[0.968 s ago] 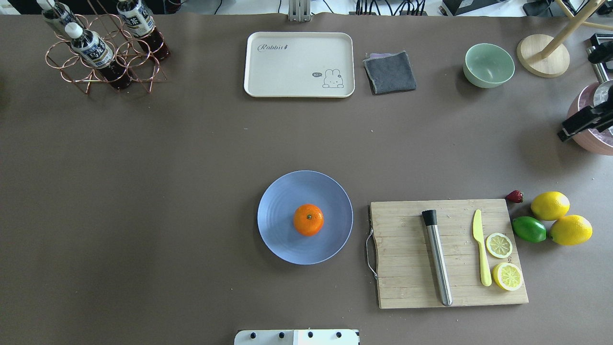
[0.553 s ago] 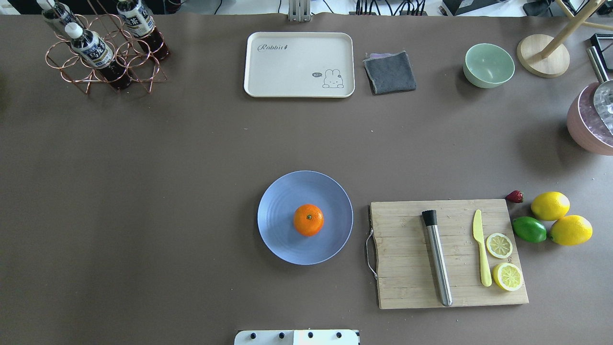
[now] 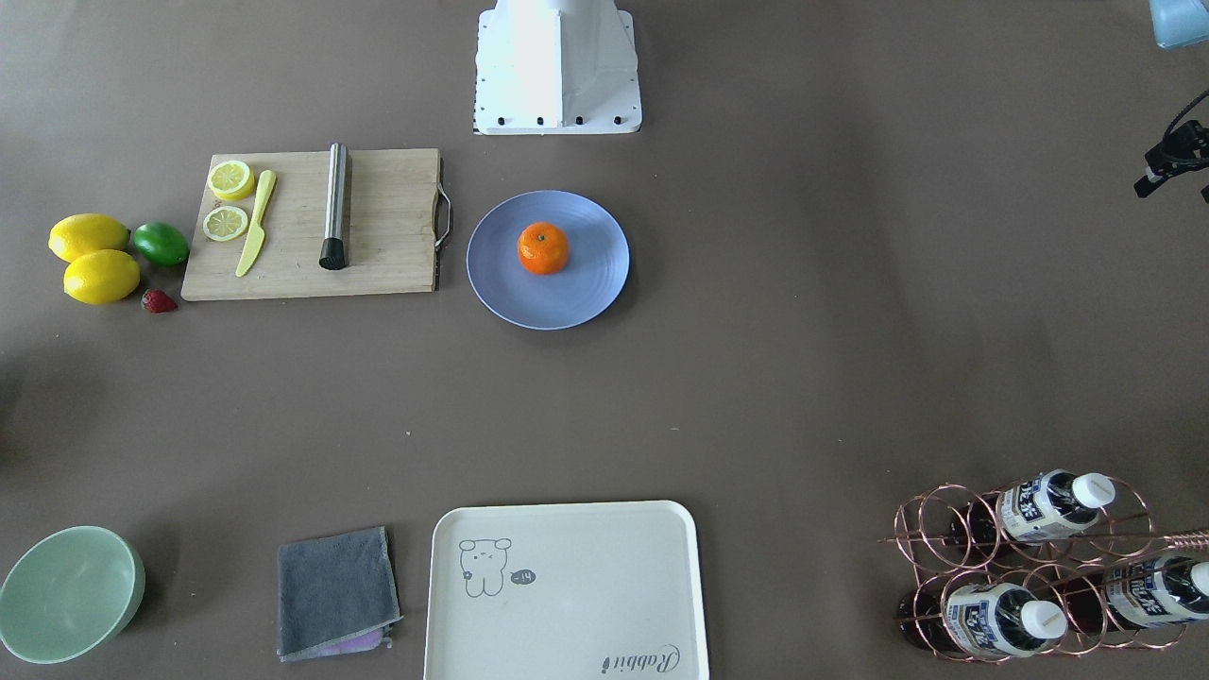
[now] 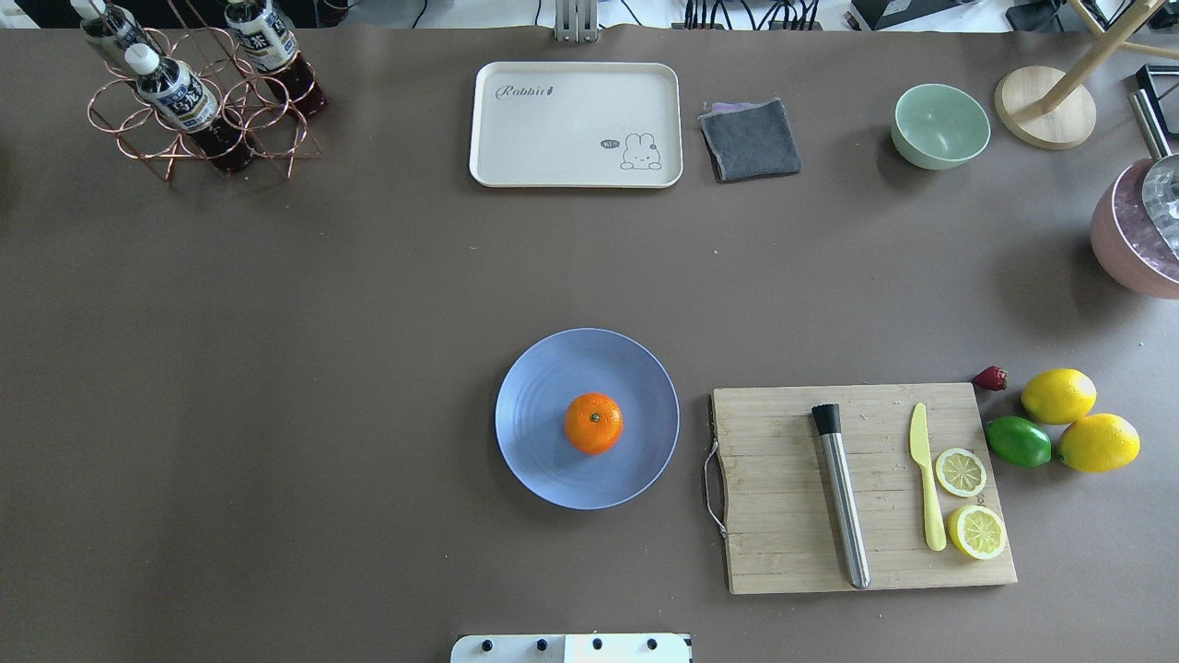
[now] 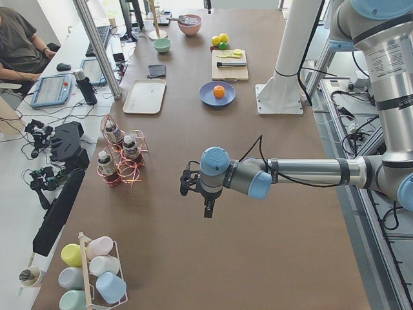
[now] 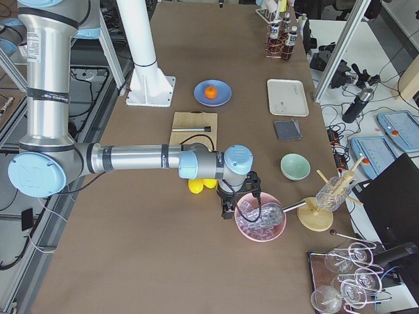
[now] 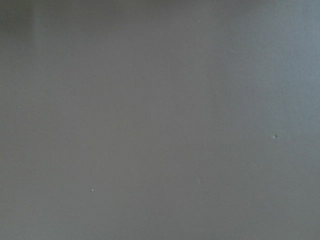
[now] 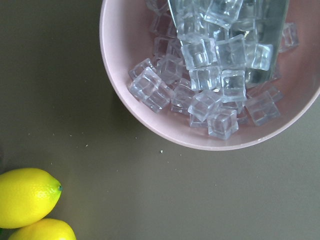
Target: Pick orange to plate
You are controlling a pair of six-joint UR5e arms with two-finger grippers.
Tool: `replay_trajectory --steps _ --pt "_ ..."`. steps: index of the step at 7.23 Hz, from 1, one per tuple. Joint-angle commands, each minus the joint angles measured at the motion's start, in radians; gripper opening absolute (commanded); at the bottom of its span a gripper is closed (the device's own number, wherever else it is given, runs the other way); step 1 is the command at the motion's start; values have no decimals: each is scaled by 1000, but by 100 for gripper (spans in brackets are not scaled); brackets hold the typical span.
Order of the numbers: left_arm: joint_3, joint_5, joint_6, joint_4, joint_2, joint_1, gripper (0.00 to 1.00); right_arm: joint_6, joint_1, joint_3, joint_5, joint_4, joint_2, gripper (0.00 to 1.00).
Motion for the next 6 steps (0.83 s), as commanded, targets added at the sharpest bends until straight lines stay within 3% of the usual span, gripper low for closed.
replay_trajectory --steps 1,6 --pt "3 1 0 1 0 -2 97 -11 2 -8 0 0 -4 100" --pt "6 -6 134 10 11 -58 97 -9 1 -17 2 0 -4 100"
